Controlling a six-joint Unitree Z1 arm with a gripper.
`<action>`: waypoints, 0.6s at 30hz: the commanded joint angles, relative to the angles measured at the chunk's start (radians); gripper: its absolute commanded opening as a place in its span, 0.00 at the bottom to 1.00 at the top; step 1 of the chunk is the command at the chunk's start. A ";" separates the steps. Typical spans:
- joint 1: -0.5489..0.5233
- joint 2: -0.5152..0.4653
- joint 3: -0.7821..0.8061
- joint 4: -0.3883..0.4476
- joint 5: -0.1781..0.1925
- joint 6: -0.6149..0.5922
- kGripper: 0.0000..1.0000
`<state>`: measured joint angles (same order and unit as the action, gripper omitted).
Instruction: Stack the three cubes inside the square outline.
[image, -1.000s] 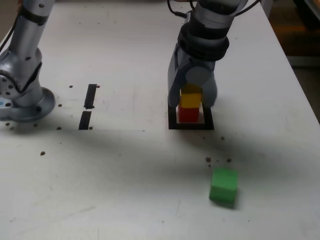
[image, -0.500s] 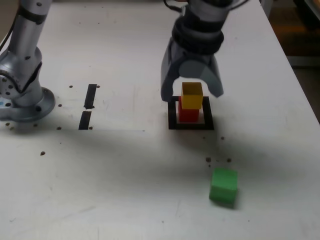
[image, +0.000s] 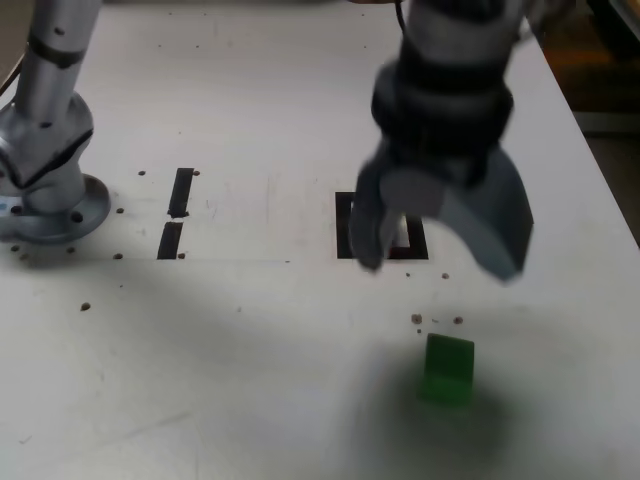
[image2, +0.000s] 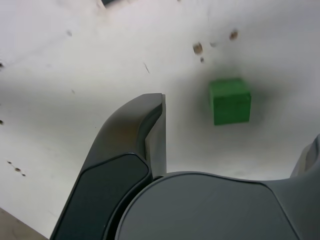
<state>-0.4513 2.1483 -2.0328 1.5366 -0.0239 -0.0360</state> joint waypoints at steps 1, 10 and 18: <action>-0.015 0.031 -0.015 0.002 -0.009 -0.014 1.00; -0.029 0.192 -0.042 -0.007 -0.024 -0.028 0.97; -0.028 0.280 -0.095 -0.034 -0.042 -0.051 0.71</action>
<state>-0.4795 2.4147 -2.1217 1.5075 -0.0663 -0.0808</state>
